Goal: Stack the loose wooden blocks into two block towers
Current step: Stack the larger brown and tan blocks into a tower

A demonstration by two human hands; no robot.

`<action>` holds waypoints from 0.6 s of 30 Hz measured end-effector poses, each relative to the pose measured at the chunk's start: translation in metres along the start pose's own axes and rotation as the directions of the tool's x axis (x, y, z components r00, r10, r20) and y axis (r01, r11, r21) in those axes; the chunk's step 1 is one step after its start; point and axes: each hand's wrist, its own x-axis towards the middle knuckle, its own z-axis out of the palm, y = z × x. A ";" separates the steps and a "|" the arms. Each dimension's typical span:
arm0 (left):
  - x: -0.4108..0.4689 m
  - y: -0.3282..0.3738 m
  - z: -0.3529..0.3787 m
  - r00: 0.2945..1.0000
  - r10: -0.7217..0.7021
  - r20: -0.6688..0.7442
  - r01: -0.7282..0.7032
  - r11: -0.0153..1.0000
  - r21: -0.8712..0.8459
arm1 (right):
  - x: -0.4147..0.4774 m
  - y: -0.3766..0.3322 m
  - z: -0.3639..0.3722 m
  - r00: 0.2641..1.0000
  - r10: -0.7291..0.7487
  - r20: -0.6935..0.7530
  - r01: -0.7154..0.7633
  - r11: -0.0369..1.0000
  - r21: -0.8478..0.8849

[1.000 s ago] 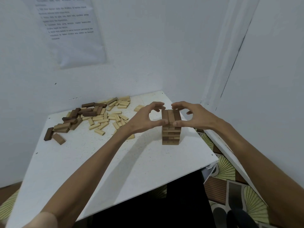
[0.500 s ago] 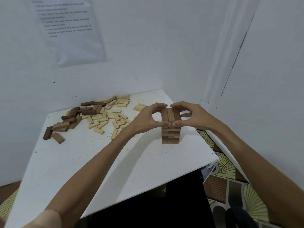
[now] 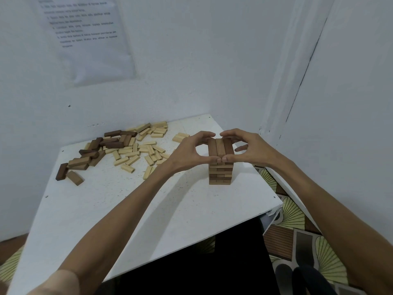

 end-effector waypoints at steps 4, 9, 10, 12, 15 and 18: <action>0.001 0.001 0.000 1.000 0.010 0.000 -0.010 1.000 0.008 | 0.000 -0.001 0.000 1.000 0.006 0.005 -0.006 1.000 -0.003; 0.000 0.003 0.000 1.000 0.002 0.017 -0.002 1.000 0.020 | -0.001 -0.003 -0.001 0.999 0.023 0.023 -0.023 1.000 -0.008; 0.000 0.003 0.000 1.000 -0.001 0.021 0.000 1.000 0.018 | -0.001 -0.004 -0.001 0.999 0.022 0.034 -0.022 1.000 -0.016; -0.001 0.003 -0.001 1.000 -0.001 0.016 0.002 1.000 -0.007 | -0.003 -0.007 -0.002 0.999 0.002 0.046 0.000 0.999 -0.046; -0.003 0.005 -0.008 1.000 0.005 -0.007 -0.005 0.999 -0.039 | -0.004 -0.014 -0.006 1.000 -0.009 0.011 0.010 0.997 -0.076; -0.008 0.007 -0.020 1.000 0.007 -0.026 -0.008 1.000 -0.017 | 0.000 -0.025 -0.009 1.000 -0.011 0.000 0.011 0.992 -0.125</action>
